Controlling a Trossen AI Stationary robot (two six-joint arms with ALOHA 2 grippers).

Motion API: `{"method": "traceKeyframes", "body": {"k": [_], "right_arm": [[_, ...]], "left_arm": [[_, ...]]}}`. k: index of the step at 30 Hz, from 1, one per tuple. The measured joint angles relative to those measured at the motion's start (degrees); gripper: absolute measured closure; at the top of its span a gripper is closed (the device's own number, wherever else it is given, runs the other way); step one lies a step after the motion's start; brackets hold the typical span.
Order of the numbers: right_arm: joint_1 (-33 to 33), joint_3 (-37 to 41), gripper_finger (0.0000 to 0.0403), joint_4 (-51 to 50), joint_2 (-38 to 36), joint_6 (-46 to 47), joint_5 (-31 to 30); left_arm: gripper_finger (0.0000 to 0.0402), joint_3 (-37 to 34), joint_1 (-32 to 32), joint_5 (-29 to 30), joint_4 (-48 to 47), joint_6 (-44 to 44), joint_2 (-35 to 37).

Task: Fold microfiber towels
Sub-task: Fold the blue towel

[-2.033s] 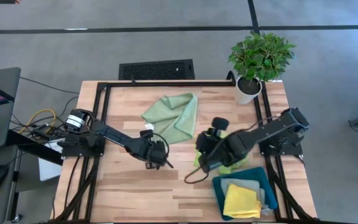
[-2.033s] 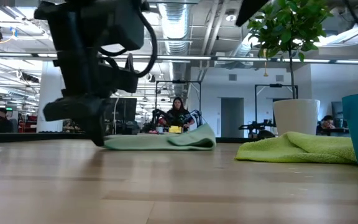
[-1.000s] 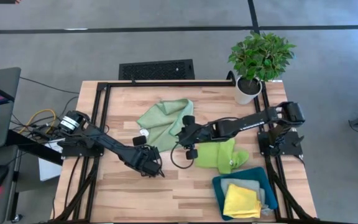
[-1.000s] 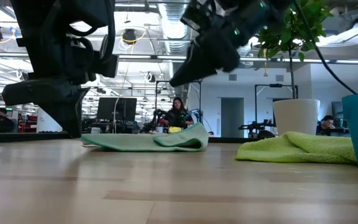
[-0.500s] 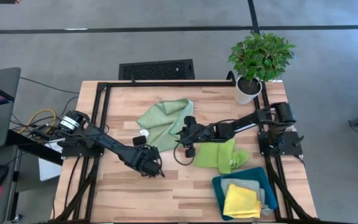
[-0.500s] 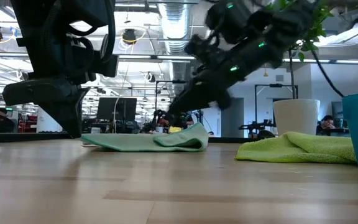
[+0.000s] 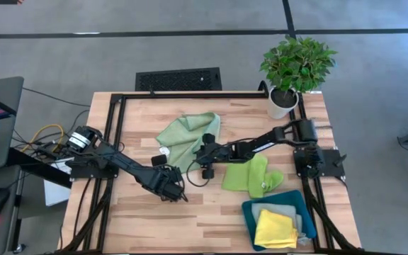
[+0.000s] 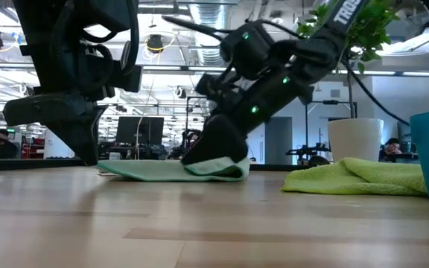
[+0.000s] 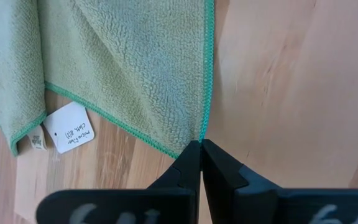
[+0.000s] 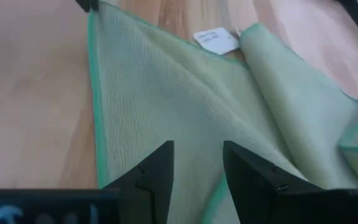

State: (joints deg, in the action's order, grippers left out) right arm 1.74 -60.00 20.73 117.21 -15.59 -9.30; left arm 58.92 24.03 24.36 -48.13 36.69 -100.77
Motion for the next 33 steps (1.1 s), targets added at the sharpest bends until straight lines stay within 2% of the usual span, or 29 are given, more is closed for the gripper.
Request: {"method": "traceKeyframes", "body": {"k": [2, 6, 17, 27, 33], "right_arm": [[0.0, -0.9, 0.0242, -0.3, 2.0, -1.3, -1.2], [0.8, -3.1, 0.0242, 0.2, 3.8, -2.9, -7.3], [2.8, -3.4, 0.0242, -0.8, 4.0, -2.9, -17.0], [2.3, -3.4, 0.0246, -3.4, 4.0, -0.3, -17.8], [2.4, -3.4, 0.0297, -3.5, 4.0, -0.3, -17.8]], "left_arm": [[0.0401, 0.0, 0.0, -0.1, 0.1, 0.1, 0.0], [0.0401, 0.0, 0.0, -0.1, 0.2, 0.2, 0.0], [0.0401, 0.0, 0.0, -0.1, 0.3, 0.6, 0.0], [0.0401, 0.0, 0.0, -0.1, 0.3, 0.6, 0.0], [0.0401, 0.0, 0.0, -0.1, 0.3, 0.6, 0.0]]}}
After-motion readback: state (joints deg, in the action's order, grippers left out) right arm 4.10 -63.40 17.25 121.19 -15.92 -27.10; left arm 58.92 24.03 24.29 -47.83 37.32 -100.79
